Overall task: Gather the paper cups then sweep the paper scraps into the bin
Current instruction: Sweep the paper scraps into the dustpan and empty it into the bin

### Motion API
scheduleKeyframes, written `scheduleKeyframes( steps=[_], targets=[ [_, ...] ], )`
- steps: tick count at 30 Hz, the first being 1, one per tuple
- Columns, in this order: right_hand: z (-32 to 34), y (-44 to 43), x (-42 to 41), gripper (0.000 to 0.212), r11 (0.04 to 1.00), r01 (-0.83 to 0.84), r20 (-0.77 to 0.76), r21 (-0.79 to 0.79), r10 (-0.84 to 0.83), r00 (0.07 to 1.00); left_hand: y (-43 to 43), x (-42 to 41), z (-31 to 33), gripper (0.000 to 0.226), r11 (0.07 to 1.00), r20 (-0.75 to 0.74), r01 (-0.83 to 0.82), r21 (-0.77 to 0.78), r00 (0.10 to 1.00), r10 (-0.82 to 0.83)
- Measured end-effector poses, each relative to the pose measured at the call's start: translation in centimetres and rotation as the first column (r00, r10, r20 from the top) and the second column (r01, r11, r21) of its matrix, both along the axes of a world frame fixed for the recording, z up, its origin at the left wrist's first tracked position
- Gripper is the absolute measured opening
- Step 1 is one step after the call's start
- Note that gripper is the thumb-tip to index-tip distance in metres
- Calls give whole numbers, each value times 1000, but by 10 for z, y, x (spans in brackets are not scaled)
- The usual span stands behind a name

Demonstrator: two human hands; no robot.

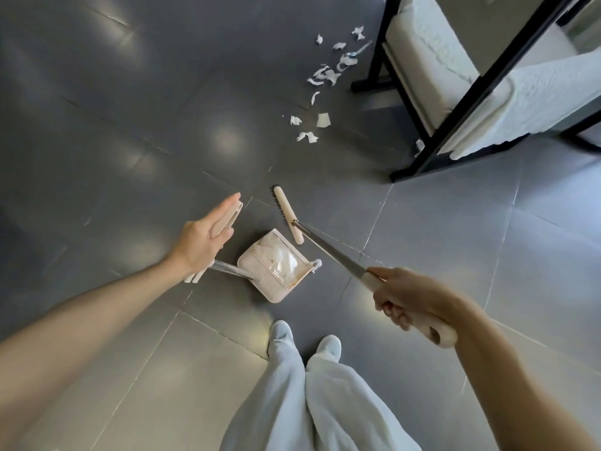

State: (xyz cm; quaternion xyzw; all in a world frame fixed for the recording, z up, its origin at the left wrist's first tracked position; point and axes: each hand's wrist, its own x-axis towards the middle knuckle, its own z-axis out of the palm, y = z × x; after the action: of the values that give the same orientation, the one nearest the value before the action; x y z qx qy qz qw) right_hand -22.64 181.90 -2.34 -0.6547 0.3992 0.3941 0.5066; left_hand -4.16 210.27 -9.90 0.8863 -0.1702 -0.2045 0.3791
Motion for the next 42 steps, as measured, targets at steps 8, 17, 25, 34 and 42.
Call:
scheduleKeyframes(
  steps=[8, 17, 25, 34, 42],
  targets=[
    [-9, 18, -29, 33, 990, 113, 9, -84, -113, 994, 18, 3, -1, 70, 990, -30, 127, 54, 992, -125],
    [-35, 122, -60, 48, 962, 31, -8, -272, -35, 999, 28, 2, -4, 65, 953, -30, 295, -70, 954, -297],
    [-31, 173, -44, 35, 958, 285, -18, 18, -285, 958, 24, 24, -7, 63, 948, 40, 304, -97, 953, -302],
    [4, 111, -8, 43, 956, 290, 68, -51, -286, 956, -15, 69, -4, 63, 975, 77, 188, -114, 981, -180],
    [-20, 9, 92, 33, 921, 301, 230, -247, -246, 942, -129, 156, 11, 73, 969, 86, 108, -223, 992, -91]
  ],
)
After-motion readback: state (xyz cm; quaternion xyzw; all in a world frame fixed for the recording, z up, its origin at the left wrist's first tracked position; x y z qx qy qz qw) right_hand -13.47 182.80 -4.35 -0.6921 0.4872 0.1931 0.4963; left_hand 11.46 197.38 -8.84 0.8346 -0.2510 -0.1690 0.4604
